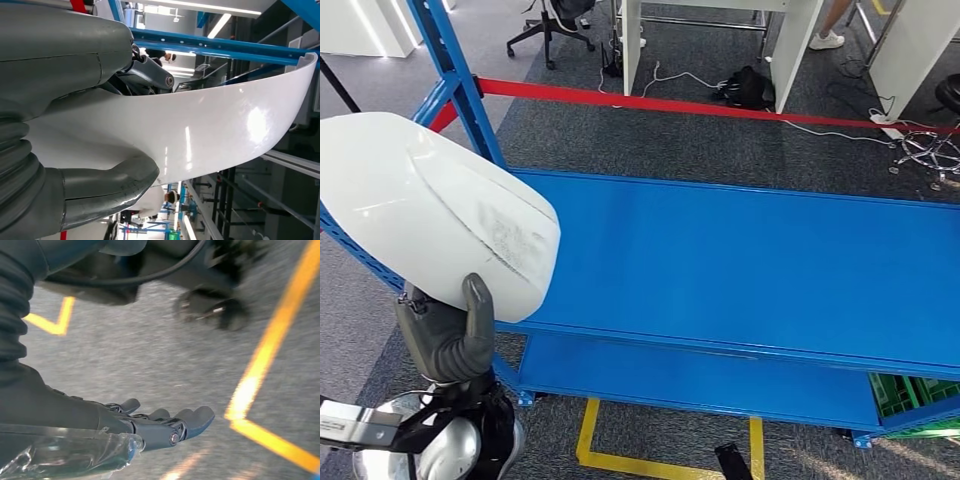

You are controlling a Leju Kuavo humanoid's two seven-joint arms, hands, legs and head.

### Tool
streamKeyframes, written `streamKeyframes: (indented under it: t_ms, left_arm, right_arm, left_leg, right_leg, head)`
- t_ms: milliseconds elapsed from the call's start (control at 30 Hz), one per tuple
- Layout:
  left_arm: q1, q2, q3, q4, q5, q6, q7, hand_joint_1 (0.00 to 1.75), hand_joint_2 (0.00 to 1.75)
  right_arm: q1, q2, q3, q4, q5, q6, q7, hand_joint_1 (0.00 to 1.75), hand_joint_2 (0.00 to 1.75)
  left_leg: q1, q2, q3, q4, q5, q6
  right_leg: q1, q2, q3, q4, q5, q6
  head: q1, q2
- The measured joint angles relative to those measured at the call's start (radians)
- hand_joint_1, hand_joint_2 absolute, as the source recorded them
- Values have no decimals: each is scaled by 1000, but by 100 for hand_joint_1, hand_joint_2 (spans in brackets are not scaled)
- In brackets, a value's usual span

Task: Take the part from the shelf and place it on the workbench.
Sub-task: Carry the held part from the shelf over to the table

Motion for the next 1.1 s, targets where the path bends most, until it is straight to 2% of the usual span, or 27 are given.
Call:
streamKeyframes:
  t_ms: [333, 833, 1100]
  left_arm:
    - [-12, 0, -10, 11, 12, -36, 0, 175, 175]
    - [-30, -1, -11, 26, 13, -44, 0, 175, 175]
    - [-34, -1, -11, 30, 12, -44, 0, 175, 175]
  right_arm:
    - [14, -9, 19, 0, 15, -10, 124, 0, 175]
    - [11, -11, 19, 0, 22, -20, 188, 0, 175]
    - [15, -11, 19, 0, 21, -18, 193, 0, 175]
  left_leg:
    - [0, 0, 0, 0, 0, 0]
    - [0, 0, 0, 0, 0, 0]
    - [-10, 0, -1, 3, -5, 12]
  right_leg:
    - [0, 0, 0, 0, 0, 0]
    - [0, 0, 0, 0, 0, 0]
    - [-11, 1, 1, -2, 1, 9]
  head:
    - [0, 0]
    - [0, 0]
    - [0, 0]
